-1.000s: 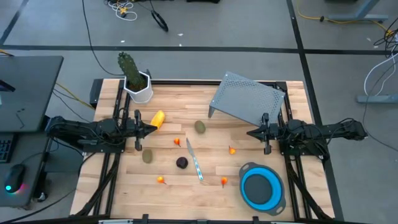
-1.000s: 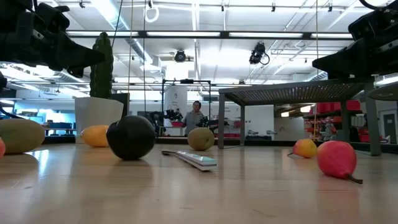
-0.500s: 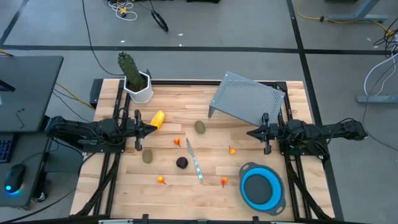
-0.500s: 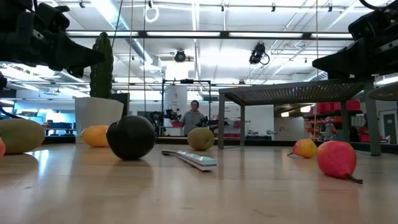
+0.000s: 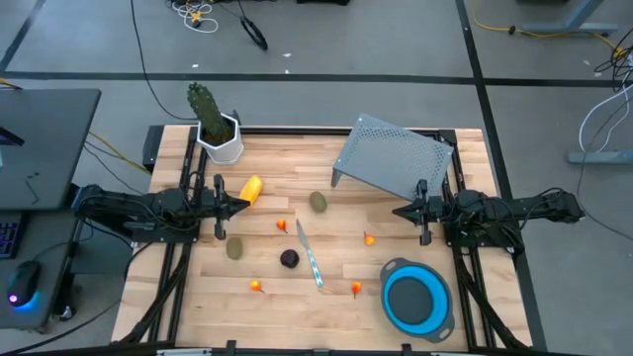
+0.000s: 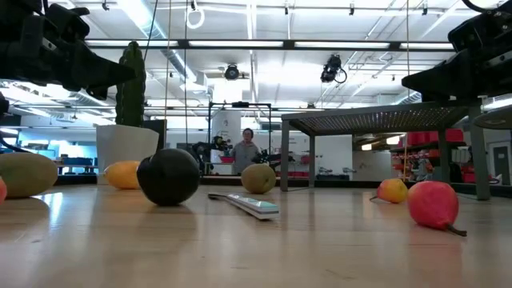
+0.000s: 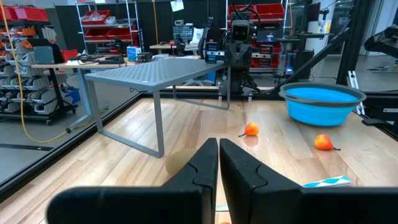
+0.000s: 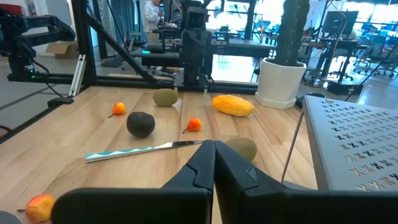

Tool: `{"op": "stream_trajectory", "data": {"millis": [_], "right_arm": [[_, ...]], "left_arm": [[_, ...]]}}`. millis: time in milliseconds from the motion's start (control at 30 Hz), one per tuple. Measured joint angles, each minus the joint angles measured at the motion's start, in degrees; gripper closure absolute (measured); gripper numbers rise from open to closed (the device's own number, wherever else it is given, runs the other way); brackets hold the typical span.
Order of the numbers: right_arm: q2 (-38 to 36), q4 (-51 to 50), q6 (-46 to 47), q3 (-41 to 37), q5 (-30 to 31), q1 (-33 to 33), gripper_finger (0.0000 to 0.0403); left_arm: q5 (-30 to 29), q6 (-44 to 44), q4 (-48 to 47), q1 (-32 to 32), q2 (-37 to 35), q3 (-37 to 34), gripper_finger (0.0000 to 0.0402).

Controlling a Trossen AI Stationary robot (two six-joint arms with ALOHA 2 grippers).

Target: Pick & Place Fruit

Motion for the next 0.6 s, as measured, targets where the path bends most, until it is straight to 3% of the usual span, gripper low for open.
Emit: {"op": "stream_trajectory", "data": {"millis": [400,600], "right_arm": [[0.0,0.0,0.0,0.0,0.0,0.0,0.0394],[0.0,0.0,0.0,0.0,0.0,0.0,0.0394]], "left_arm": [[0.0,0.0,0.0,0.0,0.0,0.0,0.0378],[-4.4,7.5,0.4,0.0,0.0,0.0,0.0378]]}}
